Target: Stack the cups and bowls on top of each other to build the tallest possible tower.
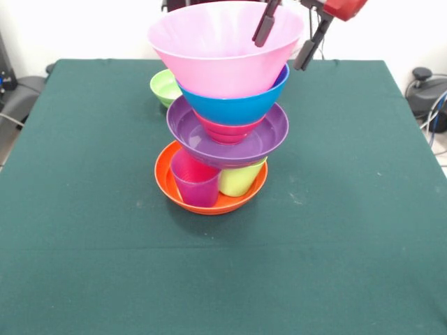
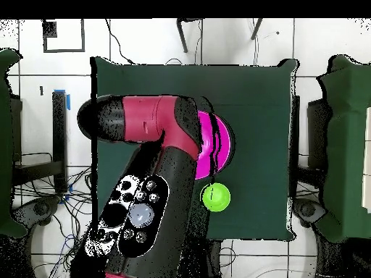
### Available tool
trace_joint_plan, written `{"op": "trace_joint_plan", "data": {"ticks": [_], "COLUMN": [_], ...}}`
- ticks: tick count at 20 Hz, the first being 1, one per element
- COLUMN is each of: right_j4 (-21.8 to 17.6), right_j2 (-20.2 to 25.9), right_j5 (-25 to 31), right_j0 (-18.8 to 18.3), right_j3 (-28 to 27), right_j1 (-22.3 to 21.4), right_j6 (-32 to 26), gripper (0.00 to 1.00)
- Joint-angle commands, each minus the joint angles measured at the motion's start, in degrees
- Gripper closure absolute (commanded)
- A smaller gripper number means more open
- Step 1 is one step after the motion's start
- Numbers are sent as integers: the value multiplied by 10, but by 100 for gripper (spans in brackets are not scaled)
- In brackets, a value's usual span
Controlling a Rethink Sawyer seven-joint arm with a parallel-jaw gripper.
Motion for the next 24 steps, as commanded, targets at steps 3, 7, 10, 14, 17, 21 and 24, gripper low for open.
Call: {"op": "trace_joint_plan", "data": {"ticks": [3, 7, 10, 14, 17, 21, 24], "right_j4": [0, 1, -1, -10, -14, -9, 2], "right_j2": [38, 36, 33, 26, 22, 24, 34], "right_j5": [96, 118, 128, 156, 173, 183, 175], "right_j0": [5, 9, 14, 15, 18, 22, 25], "right_j3": [-41, -58, -63, -86, -102, -112, -107], "right_j1": [3, 4, 3, 5, 10, 15, 20], "right_j6": [31, 36, 39, 32, 34, 43, 57], "gripper": [0, 0, 0, 0, 0, 0, 0]}}
